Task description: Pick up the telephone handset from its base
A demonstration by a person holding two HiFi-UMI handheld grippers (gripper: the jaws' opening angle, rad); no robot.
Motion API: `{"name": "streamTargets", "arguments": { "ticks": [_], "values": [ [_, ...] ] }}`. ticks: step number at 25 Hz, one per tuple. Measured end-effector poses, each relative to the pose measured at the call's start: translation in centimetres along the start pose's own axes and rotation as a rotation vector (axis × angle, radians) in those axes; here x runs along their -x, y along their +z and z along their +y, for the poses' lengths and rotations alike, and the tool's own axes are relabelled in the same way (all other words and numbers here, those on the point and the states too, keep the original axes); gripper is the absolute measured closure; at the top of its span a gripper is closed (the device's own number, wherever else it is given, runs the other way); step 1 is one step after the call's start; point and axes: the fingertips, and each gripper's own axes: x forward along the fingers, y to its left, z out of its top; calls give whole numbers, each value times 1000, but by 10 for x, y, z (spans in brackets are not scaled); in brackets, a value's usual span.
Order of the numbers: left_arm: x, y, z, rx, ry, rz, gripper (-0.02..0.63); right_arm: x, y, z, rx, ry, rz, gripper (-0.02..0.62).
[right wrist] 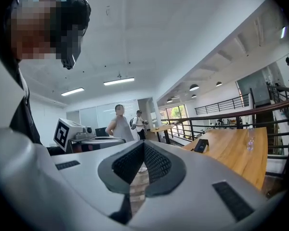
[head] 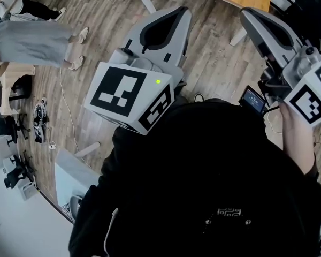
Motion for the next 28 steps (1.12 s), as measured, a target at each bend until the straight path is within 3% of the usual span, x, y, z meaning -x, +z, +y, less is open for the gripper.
{"name": "streamTargets", "arguments": {
  "ticks": [7,16,22,28],
  "values": [
    [-5,17,-8,-4,8,14,606,9,19,-2,-21,8,-8,578],
    [-45,11,1,11,-37,-1,606,-2,6,-31,-41,-3,7,578],
    [-59,7,12,46,-77,21,606,-18,1,-43,-93,-36,28,578],
    [-75,6,45,50,-69,29,606,-43,8,-57,-99,-56,13,578]
  ]
}}
